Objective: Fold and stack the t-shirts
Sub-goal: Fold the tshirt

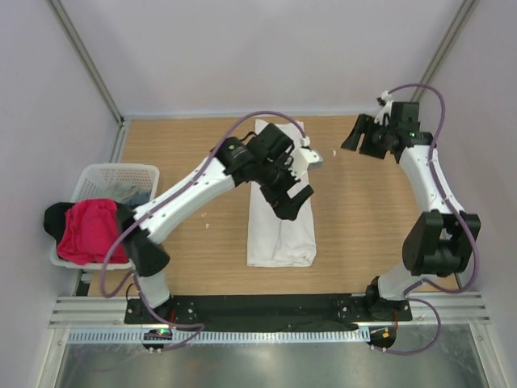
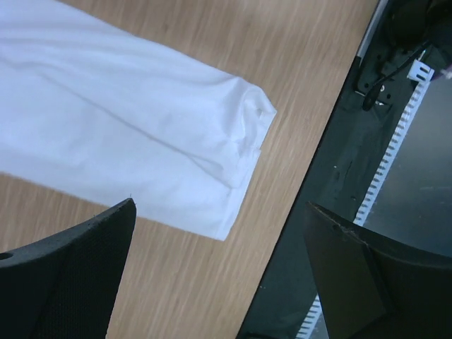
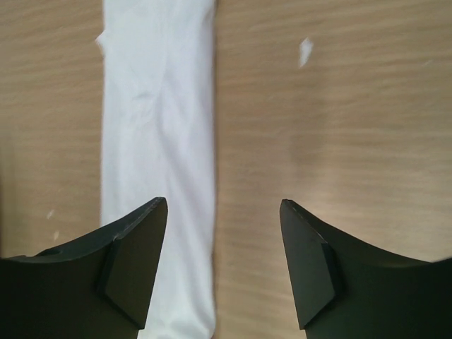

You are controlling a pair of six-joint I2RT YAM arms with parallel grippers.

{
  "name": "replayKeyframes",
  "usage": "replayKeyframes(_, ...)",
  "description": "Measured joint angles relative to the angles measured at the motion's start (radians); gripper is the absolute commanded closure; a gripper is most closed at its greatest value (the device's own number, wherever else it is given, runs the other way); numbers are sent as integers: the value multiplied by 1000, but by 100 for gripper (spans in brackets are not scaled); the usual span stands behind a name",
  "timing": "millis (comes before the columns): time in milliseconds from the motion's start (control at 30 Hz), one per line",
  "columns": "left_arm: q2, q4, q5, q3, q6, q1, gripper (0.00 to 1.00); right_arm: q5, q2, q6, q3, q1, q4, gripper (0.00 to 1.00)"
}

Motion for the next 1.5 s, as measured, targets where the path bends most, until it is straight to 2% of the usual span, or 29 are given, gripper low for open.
replayKeyframes(133, -157, 50, -87, -142, -117, 26, 3, -180, -103, 60, -200, 34, -64, 31)
replayKeyframes(267, -162, 113, -88, -309, -270, 164, 11, -326, -117, 154, -498, 43, -92, 32)
replayKeyframes(433, -134, 196, 7, -546, -459, 359, 16, -396, -183, 221, -707, 41, -140, 32)
replayKeyframes(567, -138, 281, 113, -737, -595, 418, 20, -441, -279, 279, -800, 47, -141, 32)
replayKeyframes(700, -138, 375, 197, -913, -710, 428, 25, -448, -274, 317, -839, 98, -145, 32)
replayKeyframes(833, -138, 455, 245, -1021, -797, 428, 30, -451, -205, 334, -839, 138, -124, 32)
replayKeyframes(1167, -135, 588, 285, -1094, -914, 428, 34, -395, -58, 350, -826, 171, -78, 32)
replayKeyframes(1500, -125, 647, 317, -1135, -990, 400, 37, -406, -48, 462, -830, 275, 36, 32)
